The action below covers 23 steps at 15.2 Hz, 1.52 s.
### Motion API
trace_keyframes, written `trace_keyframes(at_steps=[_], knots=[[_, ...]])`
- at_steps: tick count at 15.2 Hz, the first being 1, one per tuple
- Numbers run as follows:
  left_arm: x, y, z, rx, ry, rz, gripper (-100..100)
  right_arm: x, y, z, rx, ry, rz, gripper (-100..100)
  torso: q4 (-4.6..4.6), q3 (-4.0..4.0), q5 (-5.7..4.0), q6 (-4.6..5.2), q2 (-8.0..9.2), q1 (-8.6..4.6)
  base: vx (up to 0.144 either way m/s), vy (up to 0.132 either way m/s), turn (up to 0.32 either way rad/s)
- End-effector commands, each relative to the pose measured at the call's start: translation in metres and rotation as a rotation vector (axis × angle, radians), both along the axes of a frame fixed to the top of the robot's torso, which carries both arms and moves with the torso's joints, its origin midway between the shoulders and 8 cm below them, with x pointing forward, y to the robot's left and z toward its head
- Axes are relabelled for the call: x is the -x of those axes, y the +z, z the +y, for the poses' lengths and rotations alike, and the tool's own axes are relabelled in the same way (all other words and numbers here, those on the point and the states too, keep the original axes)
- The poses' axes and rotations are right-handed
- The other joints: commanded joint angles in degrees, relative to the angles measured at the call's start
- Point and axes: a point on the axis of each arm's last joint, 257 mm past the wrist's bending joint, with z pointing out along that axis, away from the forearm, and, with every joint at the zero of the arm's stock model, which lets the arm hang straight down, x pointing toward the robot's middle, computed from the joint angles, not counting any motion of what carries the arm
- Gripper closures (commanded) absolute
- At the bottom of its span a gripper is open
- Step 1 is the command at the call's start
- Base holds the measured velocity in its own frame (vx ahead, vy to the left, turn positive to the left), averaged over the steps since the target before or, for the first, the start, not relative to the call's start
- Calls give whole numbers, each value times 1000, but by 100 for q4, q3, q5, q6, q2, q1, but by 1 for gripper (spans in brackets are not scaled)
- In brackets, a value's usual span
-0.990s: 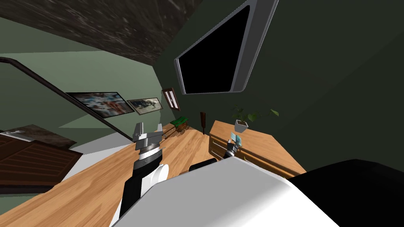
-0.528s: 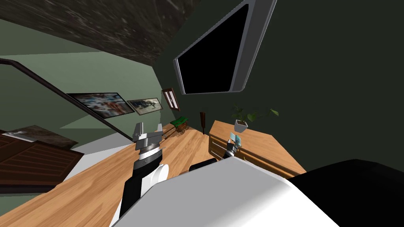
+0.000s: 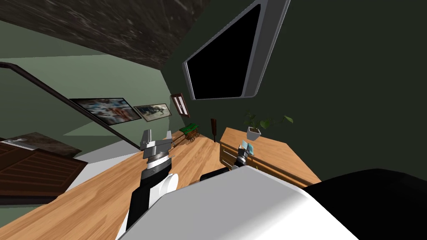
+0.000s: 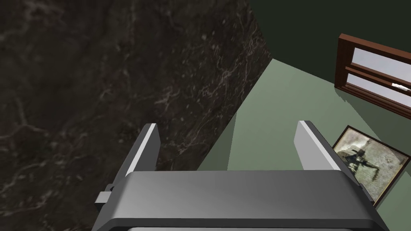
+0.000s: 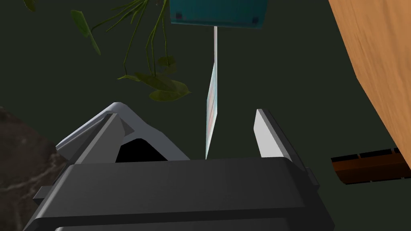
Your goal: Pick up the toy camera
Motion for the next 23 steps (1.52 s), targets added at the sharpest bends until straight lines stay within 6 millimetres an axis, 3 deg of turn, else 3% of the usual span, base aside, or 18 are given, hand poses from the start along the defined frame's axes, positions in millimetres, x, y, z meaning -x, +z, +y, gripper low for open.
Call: trace_keyframes(at_steps=[1, 4, 13, 14, 18, 19, 20, 23], knots=[[0, 0, 0, 0, 0, 0, 0, -13, 8, -1, 7, 2, -4, -100, 0, 0, 0, 0, 0, 0, 0, -4, -12], [0, 0, 0, 0, 0, 0, 0, -28, 18, -3, 15, 5, -13, -100, 0, 0, 1, 0, 0, 6, 0, 0, 0], [0, 0, 0, 0, 0, 0, 0, -28, 18, -3, 15, 5, -13, -100, 0, 1, 1, 1, 3, 6, 0, -1, -3], [0, 0, 0, 0, 0, 0, 0, -46, 30, -6, 24, 8, -24, -100, 0, 1, 1, 0, 3, 10, 0, 0, 0], [0, 0, 0, 0, 0, 0, 0, -72, 50, -10, 36, 14, -41, -100, 4, 0, 4, -2, -4, 1, -1, -12, -33], [0, 0, 0, 0, 0, 0, 0, -65, 44, -9, 32, 12, -37, -100, 4, -1, 5, -3, -5, 2, 0, 0, 0], [0, 0, 0, 0, 0, 0, 0, -50, 33, -7, 26, 9, -26, 100, 3, -1, 4, -2, -4, 3, -2, 6, 21], [0, 0, 0, 0, 0, 0, 0, -33, 21, -4, 17, 6, -15, 100, 2, 7, 8, 9, 12, 16, 1, 10, 29]])
